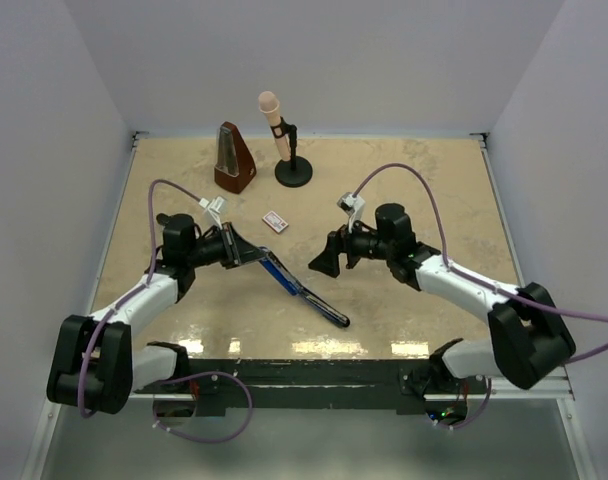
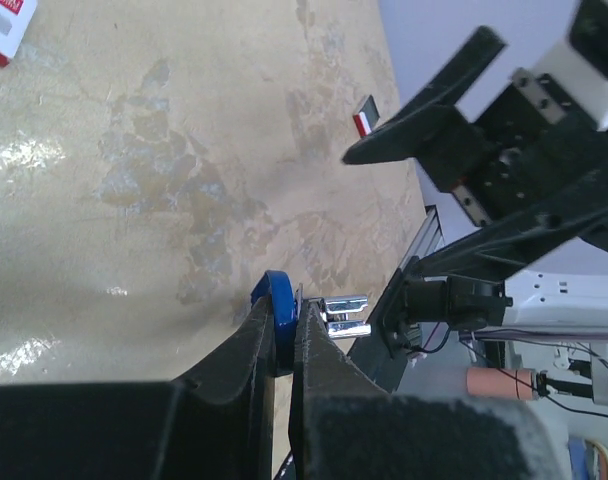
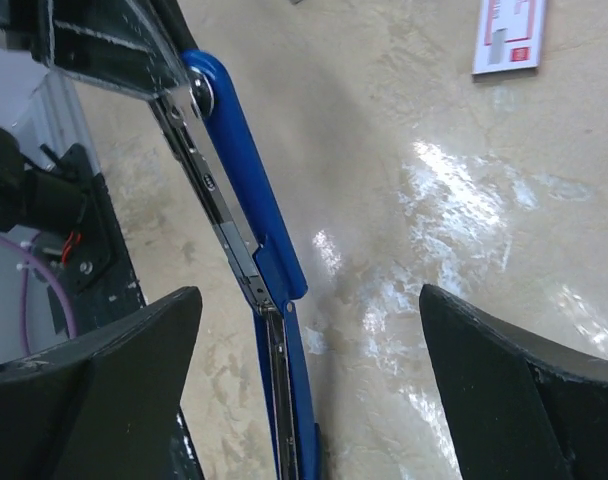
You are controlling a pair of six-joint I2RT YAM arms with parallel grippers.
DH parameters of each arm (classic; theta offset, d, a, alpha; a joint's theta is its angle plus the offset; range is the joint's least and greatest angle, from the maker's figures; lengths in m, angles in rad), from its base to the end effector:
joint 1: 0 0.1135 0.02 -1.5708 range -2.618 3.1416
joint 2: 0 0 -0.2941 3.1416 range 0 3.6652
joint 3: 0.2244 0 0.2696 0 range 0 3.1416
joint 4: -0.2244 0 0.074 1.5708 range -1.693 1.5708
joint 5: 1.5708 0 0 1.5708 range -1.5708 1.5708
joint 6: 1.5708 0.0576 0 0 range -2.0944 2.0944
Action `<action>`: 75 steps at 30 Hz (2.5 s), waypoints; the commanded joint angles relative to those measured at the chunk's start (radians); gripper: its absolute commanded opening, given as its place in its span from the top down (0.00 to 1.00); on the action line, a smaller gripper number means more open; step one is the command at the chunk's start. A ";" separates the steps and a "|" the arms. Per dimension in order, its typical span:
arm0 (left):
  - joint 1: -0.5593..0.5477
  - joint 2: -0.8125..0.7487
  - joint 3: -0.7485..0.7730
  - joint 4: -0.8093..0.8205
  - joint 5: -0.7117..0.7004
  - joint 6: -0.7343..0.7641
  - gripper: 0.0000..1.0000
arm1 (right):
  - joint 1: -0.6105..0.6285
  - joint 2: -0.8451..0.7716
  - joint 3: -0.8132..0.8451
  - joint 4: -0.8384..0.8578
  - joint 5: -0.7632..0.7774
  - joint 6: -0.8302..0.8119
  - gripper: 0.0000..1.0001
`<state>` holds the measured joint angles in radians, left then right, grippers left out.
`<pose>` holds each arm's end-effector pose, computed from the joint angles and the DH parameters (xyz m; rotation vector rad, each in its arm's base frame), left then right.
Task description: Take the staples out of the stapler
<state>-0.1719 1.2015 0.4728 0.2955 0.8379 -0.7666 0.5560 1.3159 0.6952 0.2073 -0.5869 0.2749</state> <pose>0.2410 -0.0853 0.2103 -0.0428 2.1411 -1.4135 0.2433 0.1887 0.2450 -0.6862 1.9684 1.1047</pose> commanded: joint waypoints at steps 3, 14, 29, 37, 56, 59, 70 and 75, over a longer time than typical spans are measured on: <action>0.025 -0.054 0.053 0.120 0.145 -0.036 1.00 | -0.010 0.164 0.015 0.222 -0.401 -0.031 0.04; 0.032 -0.080 0.052 0.179 0.205 -0.080 1.00 | 0.021 0.313 0.015 0.429 -0.570 -0.005 0.06; 0.055 -0.089 0.038 0.235 0.248 -0.108 1.00 | 0.047 0.379 -0.045 0.648 -0.636 0.158 0.28; 0.055 -0.085 0.032 0.264 0.250 -0.126 1.00 | 0.059 0.390 -0.039 0.695 -0.642 0.184 0.20; 0.055 -0.091 0.062 0.144 0.222 -0.028 1.00 | 0.070 0.339 -0.072 0.736 -0.545 0.207 0.94; 0.055 -0.098 0.116 0.007 0.188 0.065 1.00 | 0.056 0.321 -0.079 0.713 -0.498 0.205 1.00; 0.055 -0.168 0.236 -0.243 0.018 0.127 0.56 | -0.022 0.289 -0.031 0.460 -0.375 0.132 1.00; 0.055 -0.169 0.260 -0.263 0.018 0.122 0.44 | -0.030 0.287 -0.011 0.383 -0.327 0.118 1.00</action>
<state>-0.1219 1.0500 0.6838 0.0708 0.8818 -0.6605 0.5243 1.6306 0.6369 0.6518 -0.9714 0.4244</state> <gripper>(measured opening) 0.538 0.401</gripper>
